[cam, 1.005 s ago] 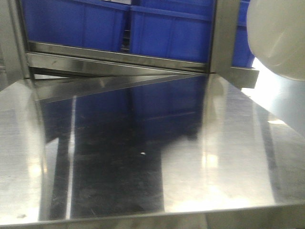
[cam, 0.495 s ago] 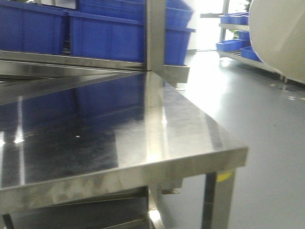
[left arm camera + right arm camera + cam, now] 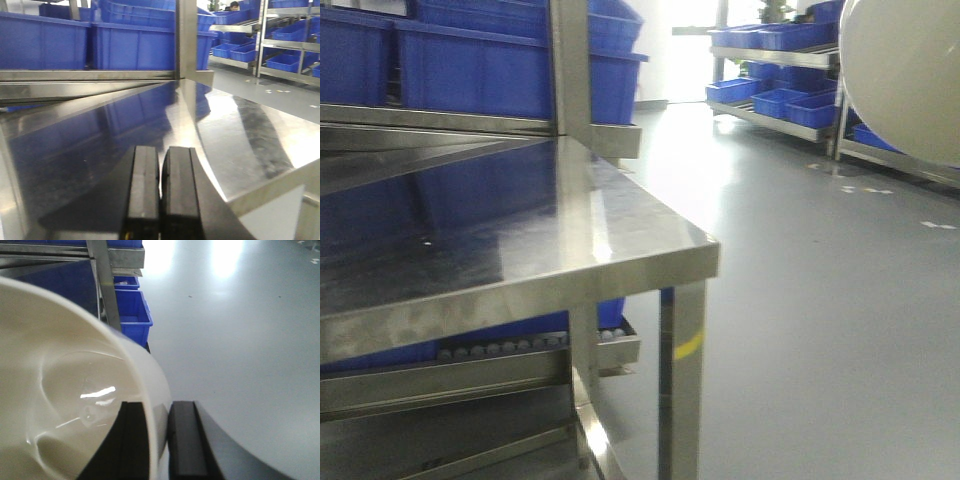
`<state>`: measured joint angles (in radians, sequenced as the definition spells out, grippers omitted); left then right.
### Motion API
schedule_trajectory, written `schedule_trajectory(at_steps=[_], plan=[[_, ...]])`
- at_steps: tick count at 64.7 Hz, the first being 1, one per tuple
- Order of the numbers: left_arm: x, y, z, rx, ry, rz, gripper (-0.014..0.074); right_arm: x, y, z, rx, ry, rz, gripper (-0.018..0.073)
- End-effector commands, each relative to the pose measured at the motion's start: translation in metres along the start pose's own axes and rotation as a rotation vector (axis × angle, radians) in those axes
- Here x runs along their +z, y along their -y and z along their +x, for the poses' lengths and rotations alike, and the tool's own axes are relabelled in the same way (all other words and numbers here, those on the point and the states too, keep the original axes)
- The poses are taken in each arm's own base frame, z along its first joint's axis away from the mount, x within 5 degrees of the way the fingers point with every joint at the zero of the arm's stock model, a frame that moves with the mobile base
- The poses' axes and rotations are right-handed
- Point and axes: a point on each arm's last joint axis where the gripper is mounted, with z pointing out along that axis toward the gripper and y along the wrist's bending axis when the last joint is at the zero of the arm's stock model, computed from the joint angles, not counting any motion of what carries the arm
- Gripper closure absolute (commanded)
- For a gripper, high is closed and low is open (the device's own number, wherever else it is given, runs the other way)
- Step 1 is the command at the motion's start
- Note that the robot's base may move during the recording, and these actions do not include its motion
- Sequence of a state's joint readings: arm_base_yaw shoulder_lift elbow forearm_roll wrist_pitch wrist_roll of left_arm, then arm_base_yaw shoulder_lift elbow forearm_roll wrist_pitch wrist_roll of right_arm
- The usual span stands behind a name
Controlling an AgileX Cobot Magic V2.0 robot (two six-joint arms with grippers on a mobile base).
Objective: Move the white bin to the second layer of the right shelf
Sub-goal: 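Drive the base away from the table carrying the bin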
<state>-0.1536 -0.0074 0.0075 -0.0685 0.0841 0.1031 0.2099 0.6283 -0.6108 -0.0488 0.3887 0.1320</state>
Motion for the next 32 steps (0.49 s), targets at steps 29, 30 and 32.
schedule_trajectory(at_steps=[29, 30, 32], plan=[[0.0002, 0.0, 0.0041, -0.009, 0.061, 0.0, 0.0512, -0.0047, -0.0013, -0.0193, -0.002, 0.135, -0.011, 0.0503], [0.0002, 0.0, 0.0041, -0.009, 0.061, 0.0, 0.0512, -0.0047, -0.0013, -0.0193, -0.002, 0.135, -0.011, 0.0503], [0.0002, 0.0, 0.0041, -0.009, 0.061, 0.0, 0.0512, -0.0047, -0.0013, -0.0193, -0.002, 0.135, -0.011, 0.0503]])
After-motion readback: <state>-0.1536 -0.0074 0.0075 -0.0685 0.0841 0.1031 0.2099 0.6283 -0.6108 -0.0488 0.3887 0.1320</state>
